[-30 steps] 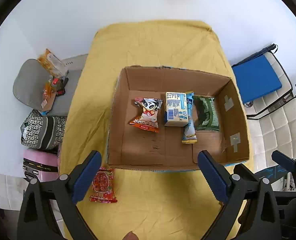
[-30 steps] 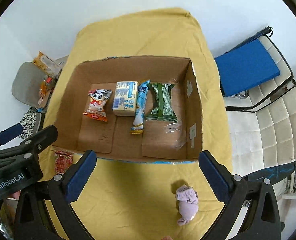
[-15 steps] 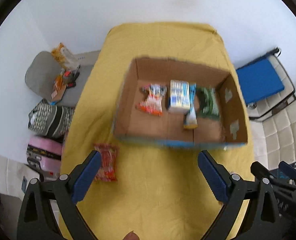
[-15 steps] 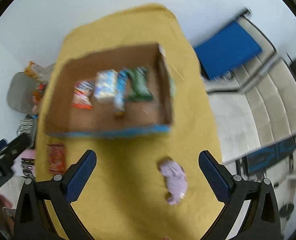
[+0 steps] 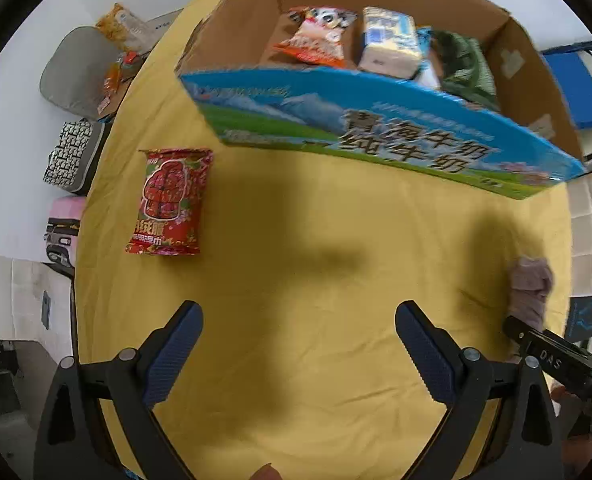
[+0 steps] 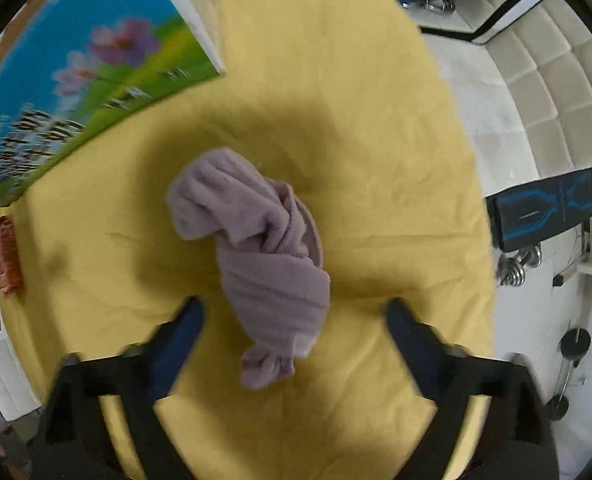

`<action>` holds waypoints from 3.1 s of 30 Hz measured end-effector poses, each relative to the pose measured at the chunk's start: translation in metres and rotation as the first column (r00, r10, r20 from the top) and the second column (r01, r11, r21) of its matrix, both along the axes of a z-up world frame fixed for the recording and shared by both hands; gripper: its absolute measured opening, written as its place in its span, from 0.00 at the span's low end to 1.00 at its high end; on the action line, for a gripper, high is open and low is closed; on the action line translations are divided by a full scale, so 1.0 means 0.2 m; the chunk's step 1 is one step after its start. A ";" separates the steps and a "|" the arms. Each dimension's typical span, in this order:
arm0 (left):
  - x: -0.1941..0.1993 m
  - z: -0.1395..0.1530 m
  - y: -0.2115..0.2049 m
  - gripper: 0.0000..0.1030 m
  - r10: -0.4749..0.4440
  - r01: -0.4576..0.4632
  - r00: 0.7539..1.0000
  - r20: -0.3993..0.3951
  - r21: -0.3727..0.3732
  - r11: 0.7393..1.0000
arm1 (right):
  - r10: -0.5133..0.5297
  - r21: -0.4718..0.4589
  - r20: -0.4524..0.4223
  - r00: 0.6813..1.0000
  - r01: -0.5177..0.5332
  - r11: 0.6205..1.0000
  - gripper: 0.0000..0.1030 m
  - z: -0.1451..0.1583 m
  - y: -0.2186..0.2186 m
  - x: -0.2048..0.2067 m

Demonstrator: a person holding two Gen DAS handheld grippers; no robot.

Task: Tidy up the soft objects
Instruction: 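Grasp the lavender cloth with the right gripper while the left grasps the red snack bag, then carry the cloth and red bag into the cardboard box and open both grippers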

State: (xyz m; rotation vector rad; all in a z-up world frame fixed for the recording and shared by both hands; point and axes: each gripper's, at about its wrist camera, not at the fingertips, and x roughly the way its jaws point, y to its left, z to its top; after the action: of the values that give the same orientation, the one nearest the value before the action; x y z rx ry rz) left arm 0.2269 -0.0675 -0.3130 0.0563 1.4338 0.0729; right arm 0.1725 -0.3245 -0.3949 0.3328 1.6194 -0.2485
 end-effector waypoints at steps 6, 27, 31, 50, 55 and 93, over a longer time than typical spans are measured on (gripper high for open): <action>0.05 -0.03 0.12 0.96 0.039 -0.039 0.999 0.005 0.034 0.999 | 0.063 -0.046 0.032 0.997 -0.062 0.997 0.44 0.01 0.13 0.04; 0.44 -0.38 0.65 0.96 0.148 -0.140 0.973 -0.175 0.060 0.988 | 0.149 0.012 0.111 0.983 -0.152 0.988 0.44 0.04 0.55 0.28; 0.49 -0.45 0.64 0.95 0.131 -0.125 0.972 -0.193 0.043 0.991 | 0.150 0.014 0.103 0.983 -0.153 0.988 0.44 0.04 0.59 0.35; 0.27 -0.30 0.50 0.43 0.075 -0.078 0.988 -0.133 -0.017 0.997 | 0.186 0.044 0.132 0.974 -0.193 0.980 0.44 0.18 0.54 0.36; 0.09 -0.11 0.35 0.43 0.015 -0.020 0.997 -0.075 -0.065 0.998 | 0.208 0.059 0.161 0.965 -0.220 0.974 0.44 0.33 0.51 0.30; 0.44 0.80 -0.02 0.43 -0.115 0.164 0.968 0.222 -0.215 0.963 | 0.147 0.110 0.385 0.911 -0.204 0.973 0.44 1.15 0.38 0.46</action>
State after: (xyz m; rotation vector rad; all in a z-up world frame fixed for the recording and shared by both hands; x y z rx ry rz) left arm 0.3158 -0.0715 -0.1537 -0.0414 1.2164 -0.2010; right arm 0.2651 -0.2488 -0.1640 0.3226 1.2794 0.0736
